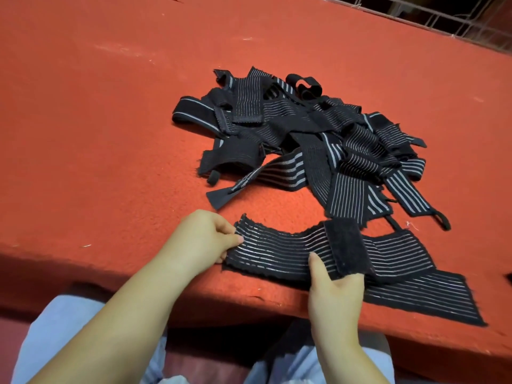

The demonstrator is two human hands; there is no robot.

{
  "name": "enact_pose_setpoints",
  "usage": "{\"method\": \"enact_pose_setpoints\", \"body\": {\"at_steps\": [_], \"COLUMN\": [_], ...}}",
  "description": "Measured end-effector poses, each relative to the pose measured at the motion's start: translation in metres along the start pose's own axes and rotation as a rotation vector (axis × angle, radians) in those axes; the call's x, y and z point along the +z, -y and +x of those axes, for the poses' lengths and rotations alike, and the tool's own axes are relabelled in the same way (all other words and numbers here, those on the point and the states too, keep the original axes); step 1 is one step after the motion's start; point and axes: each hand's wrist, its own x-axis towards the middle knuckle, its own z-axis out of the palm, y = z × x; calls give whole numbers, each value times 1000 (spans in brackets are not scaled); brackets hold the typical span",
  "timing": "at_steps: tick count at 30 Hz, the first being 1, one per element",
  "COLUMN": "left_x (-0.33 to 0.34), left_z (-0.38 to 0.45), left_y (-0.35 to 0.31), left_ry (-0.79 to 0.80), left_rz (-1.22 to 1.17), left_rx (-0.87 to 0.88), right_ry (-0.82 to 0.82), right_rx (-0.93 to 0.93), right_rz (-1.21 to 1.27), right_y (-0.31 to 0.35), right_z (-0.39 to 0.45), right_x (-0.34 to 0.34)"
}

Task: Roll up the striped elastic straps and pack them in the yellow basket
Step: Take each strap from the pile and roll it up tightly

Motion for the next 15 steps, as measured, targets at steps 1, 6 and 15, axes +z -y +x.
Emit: {"method": "enact_pose_setpoints", "body": {"at_steps": [1,6,15], "left_x": [0,0,3], "left_z": [0,-3,-5], "left_y": [-1,-2,4], "left_ry": [3,12,-45], "left_rz": [-13,-55,-54], "left_rx": [-17,-72,-78], "right_ry": [4,25,18], "right_rx": [-11,-29,-86], "right_rz": [-2,-14,-55], "right_y": [-3,-9,-17], "right_z": [0,1,2], "right_x": [-1,-4,-3]}}
